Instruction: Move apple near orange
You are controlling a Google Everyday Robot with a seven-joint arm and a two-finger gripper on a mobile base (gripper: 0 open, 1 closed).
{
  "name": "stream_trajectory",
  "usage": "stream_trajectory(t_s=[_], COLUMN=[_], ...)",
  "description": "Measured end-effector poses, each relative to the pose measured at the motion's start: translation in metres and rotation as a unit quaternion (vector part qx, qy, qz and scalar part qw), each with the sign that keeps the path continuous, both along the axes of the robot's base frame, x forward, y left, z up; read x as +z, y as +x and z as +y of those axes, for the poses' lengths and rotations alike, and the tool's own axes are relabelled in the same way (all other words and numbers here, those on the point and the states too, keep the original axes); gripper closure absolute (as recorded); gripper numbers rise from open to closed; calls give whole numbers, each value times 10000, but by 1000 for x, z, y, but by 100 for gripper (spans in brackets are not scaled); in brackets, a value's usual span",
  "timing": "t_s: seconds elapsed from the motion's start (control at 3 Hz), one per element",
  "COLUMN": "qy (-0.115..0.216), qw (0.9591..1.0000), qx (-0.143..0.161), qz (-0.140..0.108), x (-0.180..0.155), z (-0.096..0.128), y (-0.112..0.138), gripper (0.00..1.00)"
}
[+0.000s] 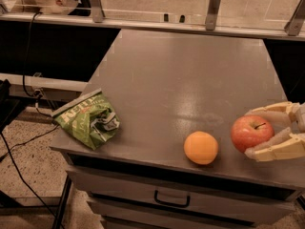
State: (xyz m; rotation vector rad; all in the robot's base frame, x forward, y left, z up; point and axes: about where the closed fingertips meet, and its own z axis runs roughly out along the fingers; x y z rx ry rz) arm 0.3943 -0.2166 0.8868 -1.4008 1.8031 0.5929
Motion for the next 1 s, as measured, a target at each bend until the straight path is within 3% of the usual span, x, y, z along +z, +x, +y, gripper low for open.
stream_trajectory(t_s=[0.33,0.67,1.0], qy=[94,34,-88], qw=[9999,10000,9999], qx=[50,12,-83], qz=[-6,-35,-104], x=[-8,-15,-23], z=[7,10,7], y=[-2,-2,-1], gripper=[100,84,61])
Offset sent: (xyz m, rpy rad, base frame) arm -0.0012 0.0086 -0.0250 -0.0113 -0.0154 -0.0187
